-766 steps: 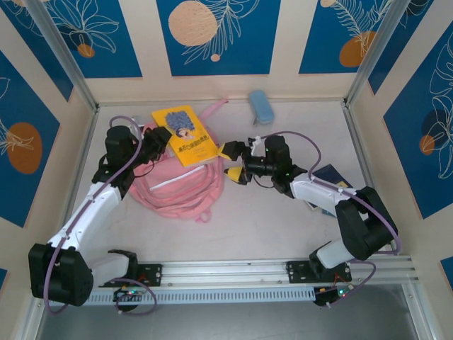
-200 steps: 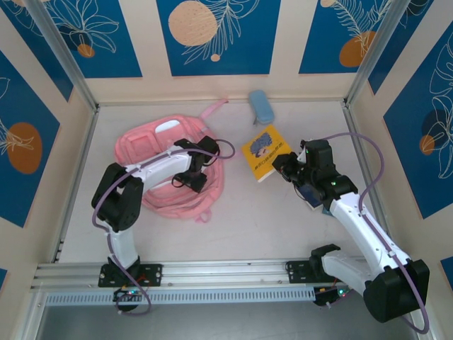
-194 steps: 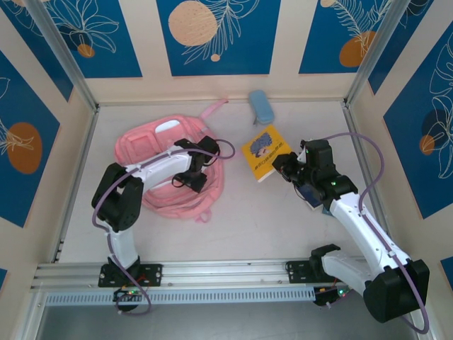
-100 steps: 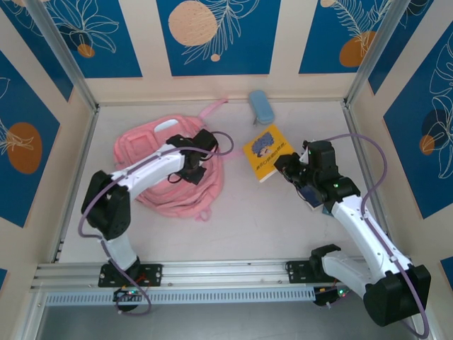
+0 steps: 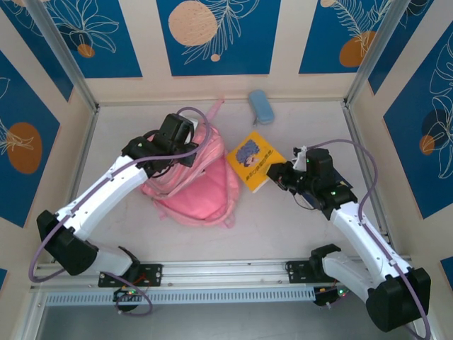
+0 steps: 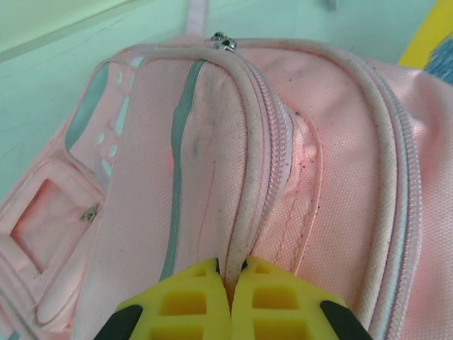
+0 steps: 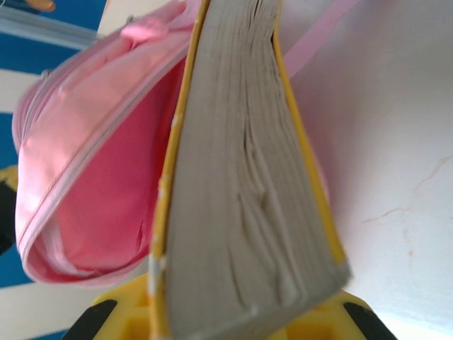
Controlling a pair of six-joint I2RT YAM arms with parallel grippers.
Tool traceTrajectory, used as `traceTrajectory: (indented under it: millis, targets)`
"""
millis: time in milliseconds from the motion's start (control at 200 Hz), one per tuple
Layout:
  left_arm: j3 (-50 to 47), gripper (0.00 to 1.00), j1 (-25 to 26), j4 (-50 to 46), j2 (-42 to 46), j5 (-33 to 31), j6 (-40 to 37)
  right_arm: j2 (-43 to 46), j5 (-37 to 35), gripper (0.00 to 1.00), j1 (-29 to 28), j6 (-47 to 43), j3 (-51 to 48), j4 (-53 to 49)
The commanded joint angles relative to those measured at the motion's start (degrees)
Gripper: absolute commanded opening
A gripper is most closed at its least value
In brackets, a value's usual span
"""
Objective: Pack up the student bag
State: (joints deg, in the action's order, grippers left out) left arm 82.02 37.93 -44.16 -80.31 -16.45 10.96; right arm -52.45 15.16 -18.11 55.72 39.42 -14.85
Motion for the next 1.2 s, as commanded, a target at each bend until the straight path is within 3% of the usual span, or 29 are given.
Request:
traceTrajectory:
  millis: [0,155,385,660,945,1195]
  targets:
    - [4.29,0.0,-0.1,9.36,-0.63,1.3,2.82,0.36,4.0,0.0,-3.26,1.45,-0.61,8.64]
    - [6.0,0.0,-0.12,9.51,-3.48,0.47,5.06,1.37,-0.54,0.0,-7.68,2.53,-1.73,9.35]
    - [6.9,0.0,-0.09,10.76,-4.94,3.87,6.52,-5.06,1.96,0.0,-12.08,8.67,-2.86,20.09]
    - [7.23,0.0,-0.13,10.5,-4.26,2.83,6.88,-21.24,0.99,0.0,-15.48,15.68,4.17,33.84]
    - [6.75,0.0,-0.15,9.96,-3.41,2.34,7.3,-39.62,-7.34,0.0,-19.32,19.62,12.92,36.08]
    - [6.39,0.0,-0.64,9.53,-2.92,1.42,8.52,-56.37,-6.35,0.02,-21.79,24.67,22.59,40.94]
